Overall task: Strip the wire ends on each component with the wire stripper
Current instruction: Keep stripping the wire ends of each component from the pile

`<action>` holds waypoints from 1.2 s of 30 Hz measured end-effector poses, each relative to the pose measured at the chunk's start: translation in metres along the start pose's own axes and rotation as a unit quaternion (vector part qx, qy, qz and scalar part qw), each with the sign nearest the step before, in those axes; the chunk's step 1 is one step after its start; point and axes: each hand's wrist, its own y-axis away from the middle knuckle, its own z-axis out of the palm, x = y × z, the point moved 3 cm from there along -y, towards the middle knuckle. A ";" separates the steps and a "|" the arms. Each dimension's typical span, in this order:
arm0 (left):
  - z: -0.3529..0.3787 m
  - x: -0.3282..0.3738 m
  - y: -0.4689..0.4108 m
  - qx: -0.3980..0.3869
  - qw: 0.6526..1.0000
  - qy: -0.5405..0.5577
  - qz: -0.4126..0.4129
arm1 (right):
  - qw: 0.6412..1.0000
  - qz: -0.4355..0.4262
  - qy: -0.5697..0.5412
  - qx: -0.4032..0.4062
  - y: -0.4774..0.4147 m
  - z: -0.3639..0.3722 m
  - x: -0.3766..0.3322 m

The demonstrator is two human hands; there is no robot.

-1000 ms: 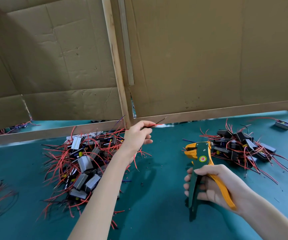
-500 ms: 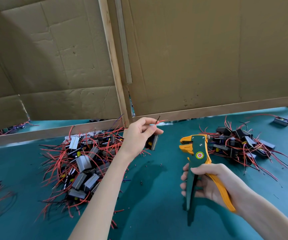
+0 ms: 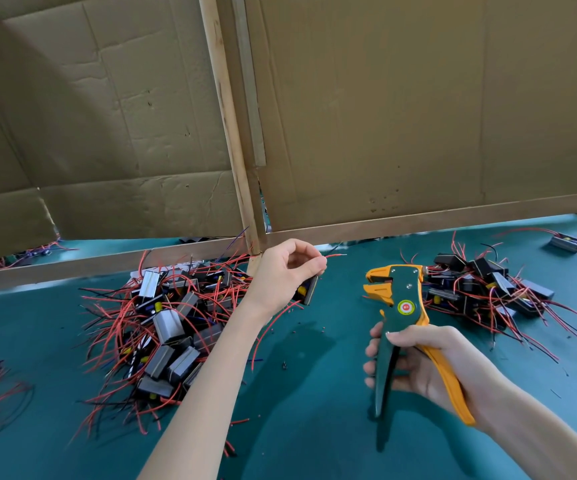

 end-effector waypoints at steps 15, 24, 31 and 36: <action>0.007 0.001 0.002 0.000 1.000 0.011 0.016 | 0.999 -0.030 -0.016 -0.014 -0.002 -0.002 -0.002; 0.009 0.014 0.007 -0.073 0.997 0.039 -0.006 | 0.996 -0.055 0.012 -0.069 0.003 0.004 -0.009; 0.014 0.027 0.012 -0.132 0.991 -0.007 -0.012 | 0.990 -0.065 0.075 -0.099 0.009 0.008 -0.011; 0.016 0.032 0.014 -0.153 0.988 -0.028 -0.012 | 0.989 -0.060 0.084 -0.108 0.013 0.014 -0.011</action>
